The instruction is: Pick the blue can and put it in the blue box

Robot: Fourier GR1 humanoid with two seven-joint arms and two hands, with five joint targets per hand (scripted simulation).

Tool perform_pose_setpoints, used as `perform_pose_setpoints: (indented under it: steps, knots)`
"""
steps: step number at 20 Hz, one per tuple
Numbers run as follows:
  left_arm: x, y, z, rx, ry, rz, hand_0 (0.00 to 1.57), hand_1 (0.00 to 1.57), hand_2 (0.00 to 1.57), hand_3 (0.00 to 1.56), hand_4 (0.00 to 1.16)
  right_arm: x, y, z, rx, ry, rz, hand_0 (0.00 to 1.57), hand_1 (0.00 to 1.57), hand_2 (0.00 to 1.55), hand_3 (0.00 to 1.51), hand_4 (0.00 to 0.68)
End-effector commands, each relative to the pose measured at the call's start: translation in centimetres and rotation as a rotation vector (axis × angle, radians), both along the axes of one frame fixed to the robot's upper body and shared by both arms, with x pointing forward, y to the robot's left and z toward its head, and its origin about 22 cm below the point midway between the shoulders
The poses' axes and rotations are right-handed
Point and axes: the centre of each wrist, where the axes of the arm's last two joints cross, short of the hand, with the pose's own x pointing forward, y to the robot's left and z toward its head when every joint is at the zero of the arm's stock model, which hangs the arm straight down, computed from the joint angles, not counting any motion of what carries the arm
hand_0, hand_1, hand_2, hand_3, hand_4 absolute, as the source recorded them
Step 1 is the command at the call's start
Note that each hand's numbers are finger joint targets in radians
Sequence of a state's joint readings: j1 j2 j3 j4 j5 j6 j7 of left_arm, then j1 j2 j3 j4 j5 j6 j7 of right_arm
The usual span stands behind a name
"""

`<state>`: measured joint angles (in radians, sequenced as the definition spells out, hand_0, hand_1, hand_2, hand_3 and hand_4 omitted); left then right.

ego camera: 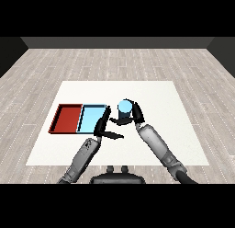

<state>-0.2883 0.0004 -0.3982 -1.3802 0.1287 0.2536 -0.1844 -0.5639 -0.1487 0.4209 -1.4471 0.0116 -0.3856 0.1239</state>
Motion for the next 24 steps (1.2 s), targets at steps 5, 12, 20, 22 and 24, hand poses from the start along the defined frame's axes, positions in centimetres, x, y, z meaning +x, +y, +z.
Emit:
perform_pose_setpoints:
  steps: [5,12,20,22,24]
  knots:
    - [3.2,-0.2,-1.2,0.016,0.043,-0.002,0.0,0.0,0.0,0.0,0.0,-0.3,0.2,0.5,-0.008,-0.022,0.014,1.49,1.49,1.46,1.39,0.581]
    - [0.3,-0.9,-0.8,0.025,0.045,0.023,0.0,0.0,0.0,0.0,0.0,-0.3,1.0,2.5,-0.004,-0.018,0.017,1.49,1.49,1.46,1.38,0.57]
    - [2.7,-1.3,0.3,0.024,0.062,-0.003,0.0,0.0,0.0,0.0,0.0,-0.7,1.3,0.4,-0.031,-0.022,0.05,1.5,1.5,1.46,1.38,0.544]
    - [1.5,-2.6,-1.5,0.041,0.051,0.004,0.0,0.0,0.0,0.0,0.0,-2.1,1.9,-1.0,-0.03,-0.014,0.067,1.5,1.5,1.46,1.38,0.54]
    - [2.7,-1.7,-1.8,0.018,0.07,-0.029,0.0,0.0,0.0,0.0,0.0,-2.7,2.9,-0.6,-0.015,-0.013,0.072,1.49,1.49,1.46,1.38,0.54]
